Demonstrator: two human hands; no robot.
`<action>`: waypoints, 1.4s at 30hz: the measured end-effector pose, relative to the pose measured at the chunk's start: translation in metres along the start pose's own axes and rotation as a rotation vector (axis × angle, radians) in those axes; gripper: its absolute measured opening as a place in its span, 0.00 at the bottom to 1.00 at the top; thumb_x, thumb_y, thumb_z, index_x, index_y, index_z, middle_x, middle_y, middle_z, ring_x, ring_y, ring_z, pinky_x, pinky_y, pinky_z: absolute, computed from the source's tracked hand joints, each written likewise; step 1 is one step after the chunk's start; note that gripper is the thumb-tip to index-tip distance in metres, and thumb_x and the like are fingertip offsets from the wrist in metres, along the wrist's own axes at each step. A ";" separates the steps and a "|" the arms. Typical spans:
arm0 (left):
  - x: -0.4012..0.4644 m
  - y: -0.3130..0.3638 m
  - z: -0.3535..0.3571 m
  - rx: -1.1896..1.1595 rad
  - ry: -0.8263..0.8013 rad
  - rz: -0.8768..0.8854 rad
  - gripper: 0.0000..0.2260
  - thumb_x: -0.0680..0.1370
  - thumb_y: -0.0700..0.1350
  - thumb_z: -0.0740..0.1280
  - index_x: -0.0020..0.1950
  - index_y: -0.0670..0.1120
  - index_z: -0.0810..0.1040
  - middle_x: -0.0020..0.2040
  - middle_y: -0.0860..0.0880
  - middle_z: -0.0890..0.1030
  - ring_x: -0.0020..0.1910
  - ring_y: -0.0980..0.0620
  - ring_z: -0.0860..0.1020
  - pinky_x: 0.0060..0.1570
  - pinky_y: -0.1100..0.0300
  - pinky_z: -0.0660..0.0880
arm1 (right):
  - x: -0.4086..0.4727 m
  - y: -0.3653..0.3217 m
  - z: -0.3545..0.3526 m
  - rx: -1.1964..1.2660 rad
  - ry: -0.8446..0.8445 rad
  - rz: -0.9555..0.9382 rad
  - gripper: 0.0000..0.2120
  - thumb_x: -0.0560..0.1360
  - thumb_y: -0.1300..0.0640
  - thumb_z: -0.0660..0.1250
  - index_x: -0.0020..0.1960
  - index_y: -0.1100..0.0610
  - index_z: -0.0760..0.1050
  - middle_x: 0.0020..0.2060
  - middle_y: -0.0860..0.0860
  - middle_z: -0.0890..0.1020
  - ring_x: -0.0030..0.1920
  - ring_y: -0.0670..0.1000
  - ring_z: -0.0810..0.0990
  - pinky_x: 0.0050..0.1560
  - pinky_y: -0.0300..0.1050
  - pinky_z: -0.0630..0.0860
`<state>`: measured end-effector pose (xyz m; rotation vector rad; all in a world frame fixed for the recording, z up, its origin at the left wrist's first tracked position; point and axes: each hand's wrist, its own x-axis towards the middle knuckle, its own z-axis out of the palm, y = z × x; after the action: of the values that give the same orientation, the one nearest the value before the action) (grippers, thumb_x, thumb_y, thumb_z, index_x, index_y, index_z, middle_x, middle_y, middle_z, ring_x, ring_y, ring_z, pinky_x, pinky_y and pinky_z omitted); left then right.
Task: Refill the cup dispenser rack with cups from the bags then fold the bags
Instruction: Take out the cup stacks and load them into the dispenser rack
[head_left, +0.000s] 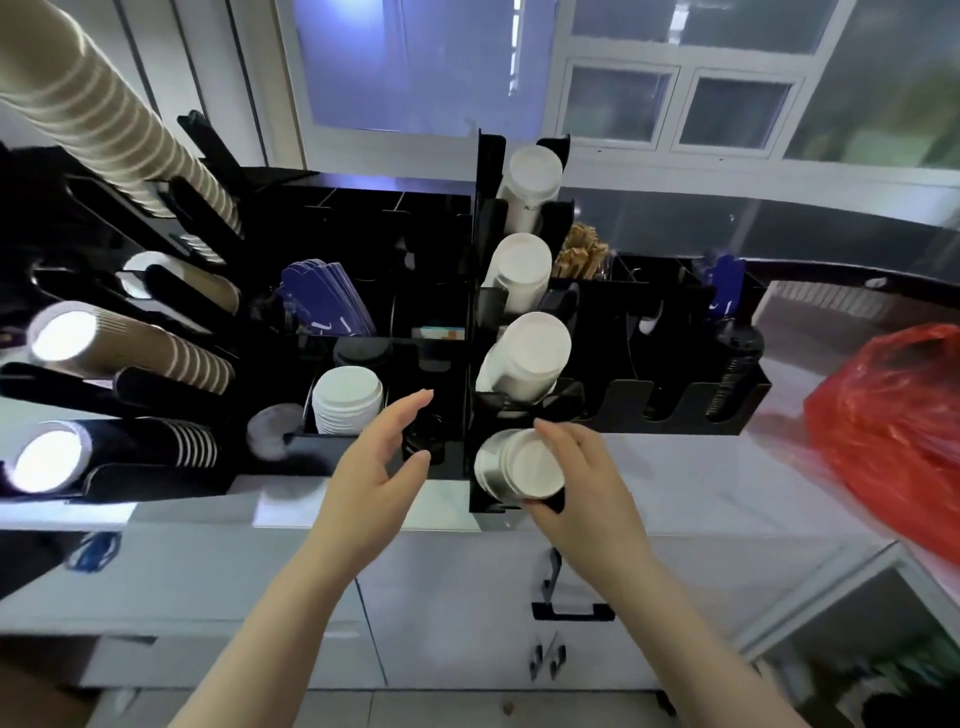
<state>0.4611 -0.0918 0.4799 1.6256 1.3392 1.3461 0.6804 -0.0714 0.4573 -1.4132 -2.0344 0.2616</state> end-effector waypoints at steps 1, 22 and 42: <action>0.000 0.000 0.000 0.001 -0.007 -0.002 0.27 0.77 0.33 0.61 0.65 0.65 0.69 0.64 0.70 0.71 0.68 0.68 0.66 0.70 0.61 0.61 | -0.002 0.001 0.003 -0.010 -0.043 0.020 0.36 0.71 0.55 0.74 0.75 0.51 0.61 0.67 0.46 0.67 0.68 0.47 0.65 0.63 0.38 0.67; 0.098 -0.048 -0.003 -0.044 -0.282 0.066 0.27 0.75 0.42 0.69 0.66 0.67 0.64 0.67 0.66 0.70 0.67 0.69 0.65 0.66 0.68 0.62 | 0.079 -0.026 -0.026 0.170 0.352 0.186 0.32 0.68 0.50 0.75 0.68 0.47 0.67 0.58 0.39 0.70 0.62 0.44 0.70 0.61 0.45 0.71; 0.163 -0.078 0.025 -0.089 -0.637 0.250 0.39 0.71 0.75 0.48 0.74 0.52 0.56 0.74 0.55 0.62 0.74 0.61 0.59 0.74 0.59 0.55 | 0.093 -0.035 -0.008 0.038 0.341 0.368 0.36 0.63 0.47 0.77 0.67 0.42 0.65 0.59 0.32 0.71 0.58 0.35 0.70 0.54 0.31 0.67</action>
<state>0.4547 0.0890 0.4522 1.9775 0.7067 0.8752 0.6378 -0.0037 0.5171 -1.6764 -1.4850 0.1954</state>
